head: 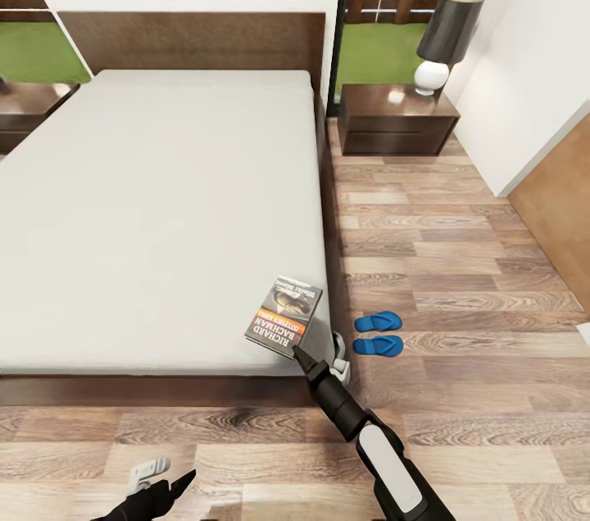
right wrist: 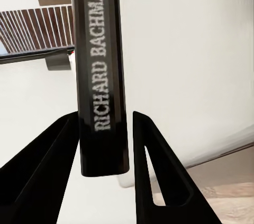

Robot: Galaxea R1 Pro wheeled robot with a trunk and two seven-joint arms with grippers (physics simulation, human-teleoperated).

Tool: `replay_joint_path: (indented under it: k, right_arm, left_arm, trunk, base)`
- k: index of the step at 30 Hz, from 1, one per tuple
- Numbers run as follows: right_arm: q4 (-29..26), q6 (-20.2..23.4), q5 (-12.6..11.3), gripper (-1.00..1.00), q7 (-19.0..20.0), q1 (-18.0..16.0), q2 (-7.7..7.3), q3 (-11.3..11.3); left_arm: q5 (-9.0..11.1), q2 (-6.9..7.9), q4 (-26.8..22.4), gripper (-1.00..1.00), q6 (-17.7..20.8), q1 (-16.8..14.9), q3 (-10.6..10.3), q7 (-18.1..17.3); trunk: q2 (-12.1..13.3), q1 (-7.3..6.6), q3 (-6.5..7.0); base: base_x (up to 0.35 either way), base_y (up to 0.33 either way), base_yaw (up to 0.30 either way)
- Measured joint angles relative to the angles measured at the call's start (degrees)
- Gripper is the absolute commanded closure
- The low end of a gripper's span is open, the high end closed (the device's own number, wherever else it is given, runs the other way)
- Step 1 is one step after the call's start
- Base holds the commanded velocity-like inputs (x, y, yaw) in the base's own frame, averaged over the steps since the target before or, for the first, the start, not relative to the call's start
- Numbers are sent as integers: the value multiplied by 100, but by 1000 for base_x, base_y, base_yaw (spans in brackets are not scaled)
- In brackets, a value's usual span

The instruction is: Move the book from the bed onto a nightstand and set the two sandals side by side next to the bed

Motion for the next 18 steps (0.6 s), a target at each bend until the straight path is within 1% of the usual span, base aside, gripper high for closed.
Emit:
replay_joint_path:
  k: [18]
  right_arm:
    - [3, 0, 0, 100, 0, 0, 0, 0]
  left_arm:
    - [5, 0, 0, -100, 0, 0, 1, 6]
  trunk:
    - [722, -395, 323]
  base:
    - [0, 0, 0]
